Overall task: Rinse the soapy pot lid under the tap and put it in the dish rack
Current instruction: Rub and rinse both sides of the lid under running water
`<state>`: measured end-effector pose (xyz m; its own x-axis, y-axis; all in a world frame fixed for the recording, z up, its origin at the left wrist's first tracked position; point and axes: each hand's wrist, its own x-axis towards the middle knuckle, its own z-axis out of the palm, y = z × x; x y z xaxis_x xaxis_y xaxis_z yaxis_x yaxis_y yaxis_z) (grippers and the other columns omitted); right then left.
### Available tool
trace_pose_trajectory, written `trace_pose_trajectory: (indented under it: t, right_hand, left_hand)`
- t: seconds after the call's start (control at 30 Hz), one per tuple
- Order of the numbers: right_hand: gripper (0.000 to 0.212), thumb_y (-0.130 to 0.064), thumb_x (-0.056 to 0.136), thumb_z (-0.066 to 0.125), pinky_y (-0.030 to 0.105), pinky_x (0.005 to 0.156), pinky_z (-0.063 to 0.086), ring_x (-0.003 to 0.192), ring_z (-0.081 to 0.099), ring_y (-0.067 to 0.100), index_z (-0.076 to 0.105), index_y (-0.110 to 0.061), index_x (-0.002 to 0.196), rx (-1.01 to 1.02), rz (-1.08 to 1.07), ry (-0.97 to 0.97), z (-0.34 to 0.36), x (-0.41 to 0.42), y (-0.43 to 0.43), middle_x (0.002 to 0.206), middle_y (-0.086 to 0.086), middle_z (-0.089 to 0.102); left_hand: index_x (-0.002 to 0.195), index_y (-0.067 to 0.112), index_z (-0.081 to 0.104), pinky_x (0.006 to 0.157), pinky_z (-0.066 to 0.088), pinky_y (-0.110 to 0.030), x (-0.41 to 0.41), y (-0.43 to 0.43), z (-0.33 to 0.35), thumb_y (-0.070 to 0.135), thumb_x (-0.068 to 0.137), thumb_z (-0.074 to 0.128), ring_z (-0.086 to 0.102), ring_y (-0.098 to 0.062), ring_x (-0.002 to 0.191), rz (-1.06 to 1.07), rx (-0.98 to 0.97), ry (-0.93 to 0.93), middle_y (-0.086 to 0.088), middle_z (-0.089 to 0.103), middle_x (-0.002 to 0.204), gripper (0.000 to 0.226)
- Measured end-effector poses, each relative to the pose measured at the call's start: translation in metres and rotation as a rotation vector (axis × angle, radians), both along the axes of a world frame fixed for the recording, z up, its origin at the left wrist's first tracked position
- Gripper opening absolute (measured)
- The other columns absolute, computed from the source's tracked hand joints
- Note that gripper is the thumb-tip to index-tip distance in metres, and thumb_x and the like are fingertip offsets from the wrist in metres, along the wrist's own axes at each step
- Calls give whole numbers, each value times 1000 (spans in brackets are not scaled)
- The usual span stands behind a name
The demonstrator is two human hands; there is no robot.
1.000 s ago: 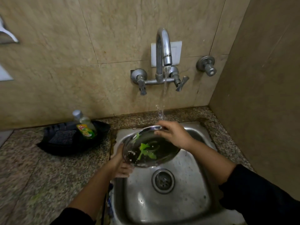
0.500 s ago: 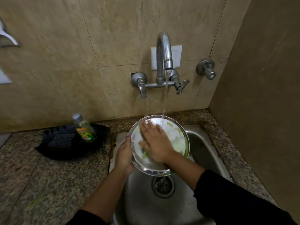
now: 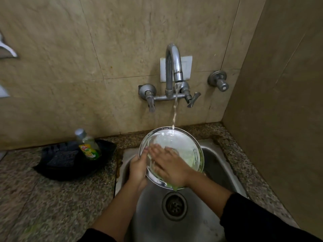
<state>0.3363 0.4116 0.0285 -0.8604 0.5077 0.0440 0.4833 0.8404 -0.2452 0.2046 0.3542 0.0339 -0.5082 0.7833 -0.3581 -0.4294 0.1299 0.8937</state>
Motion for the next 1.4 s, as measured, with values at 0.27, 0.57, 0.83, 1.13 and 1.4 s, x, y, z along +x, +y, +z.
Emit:
trace_pose_trajectory:
  t: [0.27,0.57,0.83,1.13,1.4]
  right_hand:
    - [72,-55,94,15,35,118,-4,149,-3,19,0,-15,153,103,-421,-69,-8,51,42,162,3,-3]
    - [62,-47,101,25,31,119,-10,146,-16,7,-7,-31,152,39,17,-22,-12,42,6,160,-10,-13]
    - [53,-47,97,28,45,112,22,128,42,31,50,-12,128,150,-420,166,18,-11,62,132,15,53]
    - [37,-49,97,42,28,70,38,75,60,16,66,-21,92,-170,-125,142,52,-10,90,77,-4,62]
    - [33,-45,96,47,30,66,38,85,61,19,64,-17,97,-10,47,79,63,-30,76,94,4,68]
  left_hand:
    - [87,16,72,75,55,-37,-2,-8,-3,23,89,63,71,-25,82,25,36,43,-6,76,84,12]
    - [97,7,71,76,56,-37,-7,-2,-3,18,90,62,71,-24,77,11,33,62,-8,76,82,17]
    - [96,6,71,74,56,-38,6,-2,2,10,88,62,72,-30,84,-132,35,13,-15,76,91,13]
    - [89,8,72,61,55,-29,-14,-4,12,5,85,64,71,-22,68,-246,45,162,-9,76,78,9]
    - [91,7,72,67,56,-30,-11,6,19,8,85,65,70,-22,72,-309,82,179,-10,75,83,9]
